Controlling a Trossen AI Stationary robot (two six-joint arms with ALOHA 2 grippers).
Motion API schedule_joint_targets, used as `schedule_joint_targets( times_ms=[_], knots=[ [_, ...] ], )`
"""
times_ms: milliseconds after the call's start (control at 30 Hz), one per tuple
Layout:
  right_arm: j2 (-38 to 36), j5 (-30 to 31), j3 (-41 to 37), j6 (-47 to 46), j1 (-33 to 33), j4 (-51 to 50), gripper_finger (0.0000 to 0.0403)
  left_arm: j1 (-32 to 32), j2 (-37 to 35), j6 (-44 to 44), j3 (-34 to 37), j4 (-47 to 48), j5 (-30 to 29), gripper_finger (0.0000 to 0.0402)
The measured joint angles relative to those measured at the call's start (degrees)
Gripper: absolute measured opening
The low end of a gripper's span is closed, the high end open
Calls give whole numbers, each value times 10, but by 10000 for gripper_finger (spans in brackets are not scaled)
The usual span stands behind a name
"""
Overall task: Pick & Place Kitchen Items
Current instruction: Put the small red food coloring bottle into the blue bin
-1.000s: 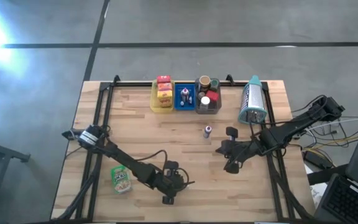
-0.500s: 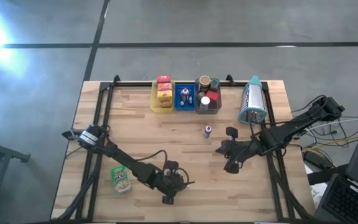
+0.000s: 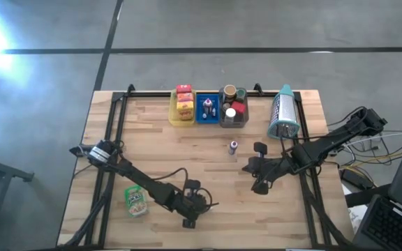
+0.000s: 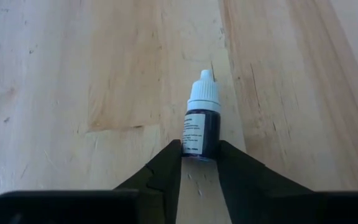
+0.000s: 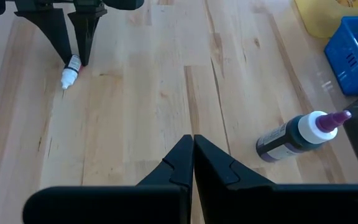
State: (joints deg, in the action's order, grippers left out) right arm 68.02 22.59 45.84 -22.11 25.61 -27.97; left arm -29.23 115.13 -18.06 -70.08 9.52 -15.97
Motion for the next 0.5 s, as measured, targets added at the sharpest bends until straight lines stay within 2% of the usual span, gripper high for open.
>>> schedule_joint_targets(
  times_ms=[300,500],
  knots=[
    [0,0,0,0,0,1,8,5,-24,10,4,-13,5,95],
    [0,0,0,1,0,2,8,26,-48,22,36,-102,6,93]
  ],
)
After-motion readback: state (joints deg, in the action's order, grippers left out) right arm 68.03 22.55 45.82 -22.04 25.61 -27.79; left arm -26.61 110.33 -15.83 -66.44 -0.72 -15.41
